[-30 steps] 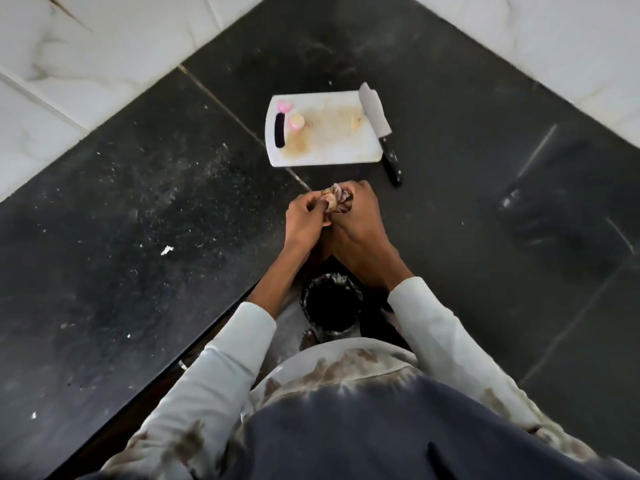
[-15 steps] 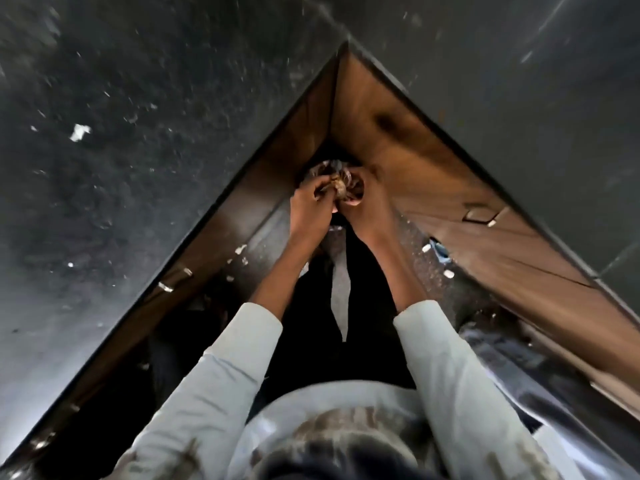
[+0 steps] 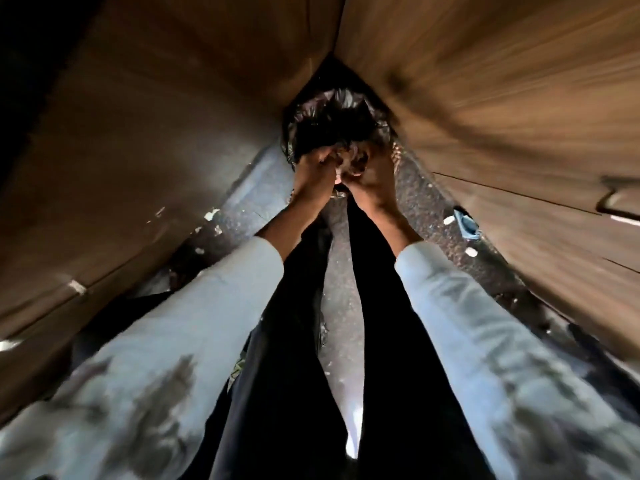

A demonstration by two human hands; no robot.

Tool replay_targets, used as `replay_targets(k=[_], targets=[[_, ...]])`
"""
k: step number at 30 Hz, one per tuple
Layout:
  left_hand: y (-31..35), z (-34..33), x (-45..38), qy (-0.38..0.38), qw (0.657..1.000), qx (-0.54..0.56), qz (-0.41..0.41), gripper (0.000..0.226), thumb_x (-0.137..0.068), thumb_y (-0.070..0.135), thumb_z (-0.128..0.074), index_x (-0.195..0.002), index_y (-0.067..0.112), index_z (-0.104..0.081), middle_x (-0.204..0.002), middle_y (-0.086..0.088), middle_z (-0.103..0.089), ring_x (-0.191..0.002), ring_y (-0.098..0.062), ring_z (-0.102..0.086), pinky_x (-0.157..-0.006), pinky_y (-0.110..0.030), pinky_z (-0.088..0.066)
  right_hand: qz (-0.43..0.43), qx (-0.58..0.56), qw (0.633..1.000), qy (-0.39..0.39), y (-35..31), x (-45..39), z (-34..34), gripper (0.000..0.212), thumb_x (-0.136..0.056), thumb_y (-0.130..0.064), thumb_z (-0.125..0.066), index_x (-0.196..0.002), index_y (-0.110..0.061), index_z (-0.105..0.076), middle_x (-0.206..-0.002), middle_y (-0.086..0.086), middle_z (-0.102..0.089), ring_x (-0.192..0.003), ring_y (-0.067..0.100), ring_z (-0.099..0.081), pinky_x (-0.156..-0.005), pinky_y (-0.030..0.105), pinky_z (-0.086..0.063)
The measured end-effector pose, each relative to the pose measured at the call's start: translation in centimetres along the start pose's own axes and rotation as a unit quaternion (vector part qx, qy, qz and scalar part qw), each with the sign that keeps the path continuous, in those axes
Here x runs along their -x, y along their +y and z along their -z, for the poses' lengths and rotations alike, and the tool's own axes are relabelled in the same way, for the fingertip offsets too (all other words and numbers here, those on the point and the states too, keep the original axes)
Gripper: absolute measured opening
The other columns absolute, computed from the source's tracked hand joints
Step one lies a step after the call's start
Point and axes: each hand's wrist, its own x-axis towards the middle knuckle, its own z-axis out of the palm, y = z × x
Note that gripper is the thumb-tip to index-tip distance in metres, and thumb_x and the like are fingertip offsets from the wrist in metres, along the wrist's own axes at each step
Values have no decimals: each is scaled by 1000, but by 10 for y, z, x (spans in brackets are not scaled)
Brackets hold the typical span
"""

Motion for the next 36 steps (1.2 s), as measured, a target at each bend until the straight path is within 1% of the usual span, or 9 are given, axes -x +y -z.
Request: replay_targets(k=[3, 6, 8, 12, 18, 22, 26, 30, 36], targets=[[-35, -11, -45, -23, 999, 10, 24, 34, -78, 31, -54, -99, 29, -82, -113, -4, -79, -116, -31, -74, -103, -53, -59, -31, 21, 998, -49, 2, -14, 0, 39, -77, -28, -74, -115, -22, -68, -116, 13, -69, -110, 31, -67, -95, 50, -57], [-29, -10, -51, -28, 999, -35, 27, 55, -85, 20, -48, -135, 25, -72, -141, -5, -71, -135, -26, -64, -118, -49, -49, -105, 30, 984, -138, -16, -7, 18, 66, -91, -14, -75, -151, -10, -47, -148, 16, -54, -132, 31, -55, -112, 44, -47], [-6, 0, -33, -34, 997, -72, 26, 62, -92, 13, -44, -152, 18, -58, -158, -6, -57, -148, -23, -52, -126, -40, -39, -74, 65, 985, -139, -15, -6, 28, 77, -88, -10, -70, -157, -6, -37, -156, 18, -46, -140, 34, -50, -117, 48, -42], [21, 20, 1, -22, 995, -98, -9, 56, -98, 8, -40, -152, 9, -57, -157, -13, -56, -148, -26, -52, -127, -42, -38, -24, 117, 988, -97, -21, 3, 54, 65, -84, 7, -61, -148, 2, -49, -145, 23, -57, -132, 38, -59, -113, 47, -47], [125, 44, 105, -31, 975, -192, -106, 58, -93, -11, -43, -146, 3, -61, -144, -18, -66, -137, -32, -61, -121, -41, -43, 51, 147, 986, -58, -147, 35, 151, 47, -87, -3, -58, -133, -10, -63, -130, 12, -70, -116, 32, -69, -102, 41, -55], [226, 57, 200, 37, 927, -286, -239, 50, -95, 17, -45, -141, 22, -64, -137, -12, -71, -124, -35, -68, -103, -43, -56, 135, 92, 985, -60, -257, 63, 222, 36, -89, -21, -64, -124, -13, -67, -121, 8, -73, -111, 25, -70, -98, 37, -56], [313, 76, 262, 112, 885, -282, -352, 44, -96, 12, -52, -139, 14, -60, -136, -9, -69, -120, -37, -68, -97, -45, -54, 216, 99, 971, 14, -339, 73, 280, 32, -99, -21, -58, -129, -21, -68, -130, 2, -72, -120, 19, -67, -109, 32, -49], [379, 99, 284, 181, 859, -270, -395, 38, -98, 14, -53, -134, 17, -62, -129, -6, -69, -108, -38, -70, -91, -52, -57, 253, 58, 964, 55, -401, 66, 324, 18, -99, -34, -63, -116, -36, -68, -111, -17, -72, -102, -2, -68, -92, 23, -57], [456, 123, 269, 239, 841, -300, -380, 34, -99, 9, -51, -130, 16, -64, -133, -2, -64, -107, -34, -70, -90, -50, -60, 315, 105, 941, 66, -448, 15, 374, 33, -98, -17, -60, -131, -15, -63, -128, 5, -68, -115, 23, -66, -101, 44, -56]])
